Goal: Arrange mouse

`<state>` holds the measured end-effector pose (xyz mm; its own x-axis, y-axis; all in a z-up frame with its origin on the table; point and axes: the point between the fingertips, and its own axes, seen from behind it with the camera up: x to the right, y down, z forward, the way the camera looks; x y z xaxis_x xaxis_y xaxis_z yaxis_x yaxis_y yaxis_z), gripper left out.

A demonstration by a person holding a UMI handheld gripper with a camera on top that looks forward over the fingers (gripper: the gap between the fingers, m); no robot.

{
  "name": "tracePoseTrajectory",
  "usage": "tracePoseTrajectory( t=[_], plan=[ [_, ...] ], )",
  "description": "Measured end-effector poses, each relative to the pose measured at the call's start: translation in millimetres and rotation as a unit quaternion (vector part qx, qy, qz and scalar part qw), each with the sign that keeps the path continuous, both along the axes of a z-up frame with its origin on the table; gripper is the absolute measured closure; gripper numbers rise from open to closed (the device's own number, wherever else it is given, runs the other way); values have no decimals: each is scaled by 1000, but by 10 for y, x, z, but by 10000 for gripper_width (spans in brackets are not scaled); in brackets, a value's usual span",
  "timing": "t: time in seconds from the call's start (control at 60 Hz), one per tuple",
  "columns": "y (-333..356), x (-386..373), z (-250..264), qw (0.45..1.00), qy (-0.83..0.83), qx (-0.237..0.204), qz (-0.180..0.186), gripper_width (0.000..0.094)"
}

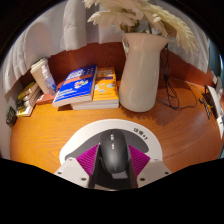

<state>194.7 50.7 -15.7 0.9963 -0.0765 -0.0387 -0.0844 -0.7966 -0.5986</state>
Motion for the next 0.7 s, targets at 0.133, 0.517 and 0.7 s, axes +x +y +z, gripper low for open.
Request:
tracePoseTrajectory(
  t=[0.133, 0.517, 0.7],
  plan=[
    [-22, -58, -9, 1000, -1, -18, 8, 320],
    [-334, -299, 1290, 998, -32, 31, 34, 96],
    [-460, -482, 2104, 995, -31, 91, 40, 87]
  ],
)
